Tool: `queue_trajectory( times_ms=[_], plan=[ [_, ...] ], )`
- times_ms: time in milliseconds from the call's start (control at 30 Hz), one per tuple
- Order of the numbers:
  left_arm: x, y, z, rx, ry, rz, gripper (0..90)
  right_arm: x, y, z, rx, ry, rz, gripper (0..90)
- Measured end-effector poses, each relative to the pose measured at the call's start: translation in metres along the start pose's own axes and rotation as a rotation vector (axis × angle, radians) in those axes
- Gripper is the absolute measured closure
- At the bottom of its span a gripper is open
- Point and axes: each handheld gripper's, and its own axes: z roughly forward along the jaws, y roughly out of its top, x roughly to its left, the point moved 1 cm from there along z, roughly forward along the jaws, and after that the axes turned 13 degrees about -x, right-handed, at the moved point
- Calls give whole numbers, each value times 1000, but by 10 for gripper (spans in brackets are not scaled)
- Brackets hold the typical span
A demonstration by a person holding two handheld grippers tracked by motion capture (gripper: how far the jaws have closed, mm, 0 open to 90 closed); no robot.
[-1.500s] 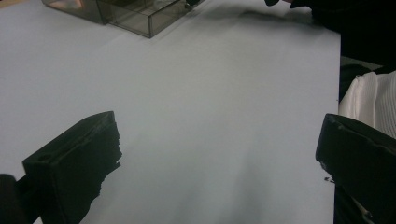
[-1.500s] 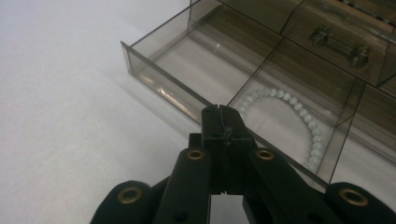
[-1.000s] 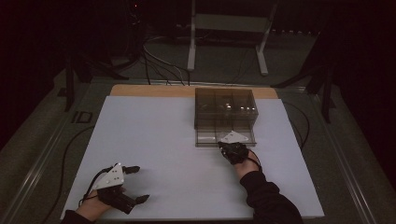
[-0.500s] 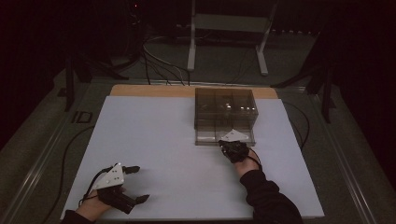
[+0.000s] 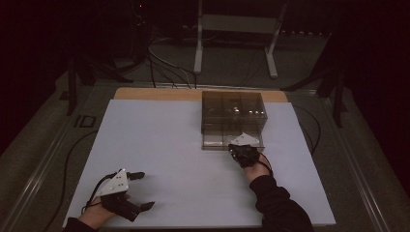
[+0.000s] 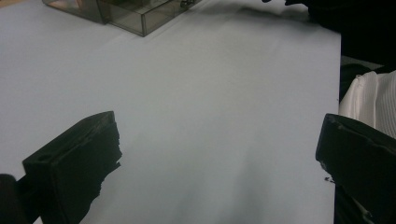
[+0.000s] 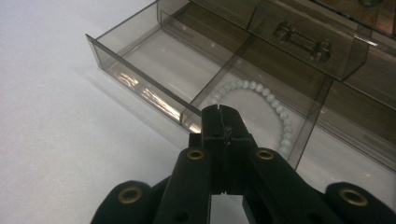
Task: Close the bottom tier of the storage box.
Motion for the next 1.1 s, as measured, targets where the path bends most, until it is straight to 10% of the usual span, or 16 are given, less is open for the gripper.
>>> queue_trajectory(
  times_ms=[1100],
  plan=[
    [0, 0, 0, 2, 0, -3, 1, -12, 3, 9, 18, -35, -5, 900]
  ],
)
